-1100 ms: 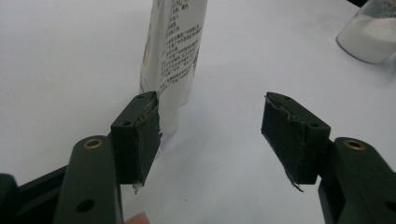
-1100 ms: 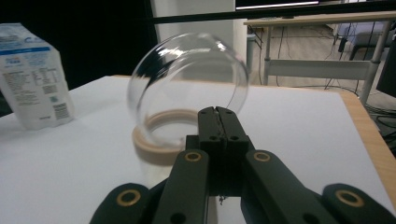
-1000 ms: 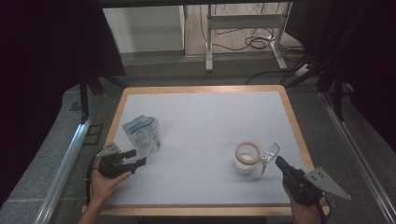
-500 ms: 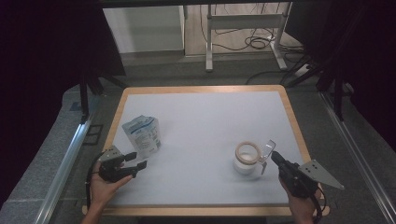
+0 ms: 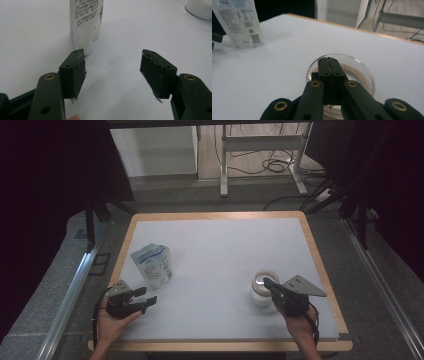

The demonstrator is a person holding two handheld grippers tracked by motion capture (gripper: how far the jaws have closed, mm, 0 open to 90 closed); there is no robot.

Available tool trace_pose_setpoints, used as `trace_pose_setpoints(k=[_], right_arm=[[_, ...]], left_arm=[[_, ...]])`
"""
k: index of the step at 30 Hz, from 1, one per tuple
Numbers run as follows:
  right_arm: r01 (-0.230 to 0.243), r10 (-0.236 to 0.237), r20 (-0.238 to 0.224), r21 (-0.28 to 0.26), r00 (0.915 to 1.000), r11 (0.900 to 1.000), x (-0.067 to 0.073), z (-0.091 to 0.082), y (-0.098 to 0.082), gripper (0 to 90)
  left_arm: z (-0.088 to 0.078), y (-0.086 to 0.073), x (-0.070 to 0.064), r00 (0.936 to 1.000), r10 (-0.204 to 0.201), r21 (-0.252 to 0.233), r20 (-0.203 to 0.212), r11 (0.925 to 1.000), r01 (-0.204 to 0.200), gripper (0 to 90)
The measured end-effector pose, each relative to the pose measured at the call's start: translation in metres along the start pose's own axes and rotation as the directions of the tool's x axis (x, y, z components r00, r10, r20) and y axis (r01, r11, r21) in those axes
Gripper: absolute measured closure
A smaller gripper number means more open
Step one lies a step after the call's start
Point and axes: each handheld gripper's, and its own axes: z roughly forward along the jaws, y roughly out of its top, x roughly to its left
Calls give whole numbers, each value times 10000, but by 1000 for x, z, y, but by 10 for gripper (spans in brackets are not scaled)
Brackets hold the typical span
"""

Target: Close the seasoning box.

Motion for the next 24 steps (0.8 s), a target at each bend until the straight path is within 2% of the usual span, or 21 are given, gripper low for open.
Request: trace_pose_setpoints(k=[5,10,13,17,24], right_arm=[[-117,117,-47,-34,9999,9999,0,1,0,900],[-345,346,30,-403,9994,9986,-7,-10,-3,900],[-521,529,134,-536,9985,9972,-16,-15,-6,900],[-985,1015,285,-921,9944,9909,-33,-24,-15,897],[-1454,1531,715,-1021,9856,9841,-62,-33,-36,847]], left_arm=[[-1,0,-1,10000,59,-26,28,10000,-59,369],[1,0,-3,9999,80,-3,78,10000,-80,369],[2,1,-6,9999,109,-16,111,9999,-109,369],[3,2,-9,9998,143,-13,98,9999,-143,369],[5,1,-16,9997,198,32,150,9998,-199,369]])
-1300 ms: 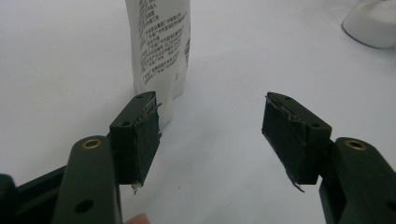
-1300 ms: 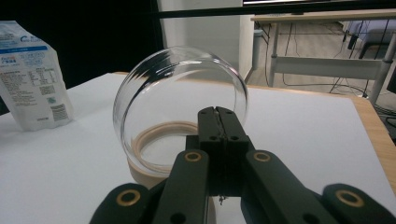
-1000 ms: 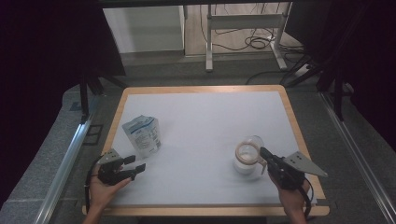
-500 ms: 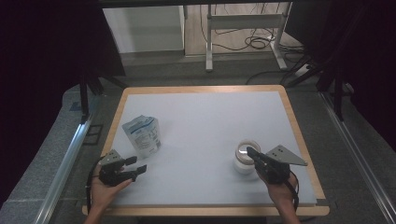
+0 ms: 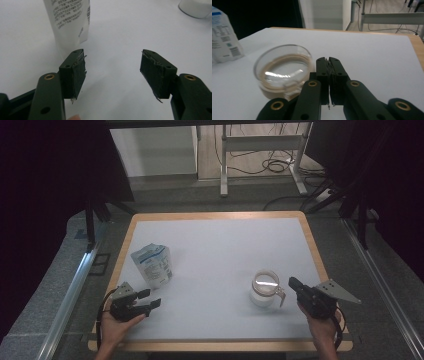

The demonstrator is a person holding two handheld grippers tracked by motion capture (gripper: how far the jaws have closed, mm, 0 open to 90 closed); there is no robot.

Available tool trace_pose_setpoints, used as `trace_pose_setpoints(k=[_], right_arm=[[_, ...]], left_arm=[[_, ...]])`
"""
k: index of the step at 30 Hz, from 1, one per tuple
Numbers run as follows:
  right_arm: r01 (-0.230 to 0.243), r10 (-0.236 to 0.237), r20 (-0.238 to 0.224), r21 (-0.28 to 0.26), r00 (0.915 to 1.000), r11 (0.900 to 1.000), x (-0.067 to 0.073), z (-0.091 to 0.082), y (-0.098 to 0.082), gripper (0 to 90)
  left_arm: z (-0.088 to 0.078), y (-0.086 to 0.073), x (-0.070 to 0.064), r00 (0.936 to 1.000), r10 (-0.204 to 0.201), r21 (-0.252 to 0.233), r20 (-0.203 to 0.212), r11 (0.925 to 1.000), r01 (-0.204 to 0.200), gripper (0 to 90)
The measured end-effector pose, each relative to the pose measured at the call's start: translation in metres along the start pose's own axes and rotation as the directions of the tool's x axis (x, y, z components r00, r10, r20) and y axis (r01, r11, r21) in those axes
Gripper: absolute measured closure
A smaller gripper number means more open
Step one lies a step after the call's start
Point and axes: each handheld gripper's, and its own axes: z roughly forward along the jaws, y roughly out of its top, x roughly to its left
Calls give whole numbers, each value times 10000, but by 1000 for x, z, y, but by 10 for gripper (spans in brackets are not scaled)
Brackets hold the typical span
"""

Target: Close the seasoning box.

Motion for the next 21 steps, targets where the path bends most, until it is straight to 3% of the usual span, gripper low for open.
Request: trace_pose_setpoints(k=[9,16,21], right_arm=[[-3,-4,161,406,9999,9992,-23,7,-23,574],[-84,42,578,721,9983,9974,-31,12,-43,464],[-85,40,596,753,9982,9971,-34,12,-44,432]], left_arm=[[6,2,-6,9999,80,64,94,9999,-81,369],[8,3,-11,9999,87,40,105,10000,-87,369],[9,4,-12,9999,112,37,116,9999,-113,369]])
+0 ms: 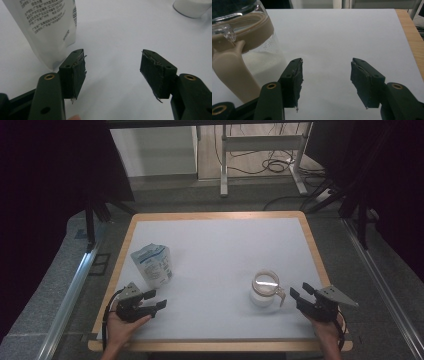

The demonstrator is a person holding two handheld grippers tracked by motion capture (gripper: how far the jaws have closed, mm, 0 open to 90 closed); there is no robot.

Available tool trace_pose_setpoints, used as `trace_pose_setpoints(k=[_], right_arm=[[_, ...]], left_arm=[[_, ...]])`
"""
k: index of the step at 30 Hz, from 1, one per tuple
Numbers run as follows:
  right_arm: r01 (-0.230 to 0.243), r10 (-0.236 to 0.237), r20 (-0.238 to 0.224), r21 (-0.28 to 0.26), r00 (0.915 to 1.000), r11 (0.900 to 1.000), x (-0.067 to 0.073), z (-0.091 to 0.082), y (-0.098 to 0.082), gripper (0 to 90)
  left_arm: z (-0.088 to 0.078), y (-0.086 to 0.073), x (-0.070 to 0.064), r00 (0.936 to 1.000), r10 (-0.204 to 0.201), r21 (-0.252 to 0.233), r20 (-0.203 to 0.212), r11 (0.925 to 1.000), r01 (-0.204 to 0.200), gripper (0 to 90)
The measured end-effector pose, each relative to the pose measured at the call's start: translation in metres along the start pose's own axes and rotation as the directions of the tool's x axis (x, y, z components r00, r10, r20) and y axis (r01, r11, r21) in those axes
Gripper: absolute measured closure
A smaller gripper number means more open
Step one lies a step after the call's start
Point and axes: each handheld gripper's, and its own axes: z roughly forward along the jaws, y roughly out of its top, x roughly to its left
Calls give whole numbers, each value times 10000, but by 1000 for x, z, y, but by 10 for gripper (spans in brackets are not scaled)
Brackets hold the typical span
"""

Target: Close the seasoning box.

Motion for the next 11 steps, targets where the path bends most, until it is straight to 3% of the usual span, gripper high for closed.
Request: trace_pose_setpoints(k=[11], right_arm=[[95,-95,-31,-52,10000,9999,2,-1,-1,399]], left_arm=[[-2,0,2,10000,-86,-86,45,9999,87,370]])
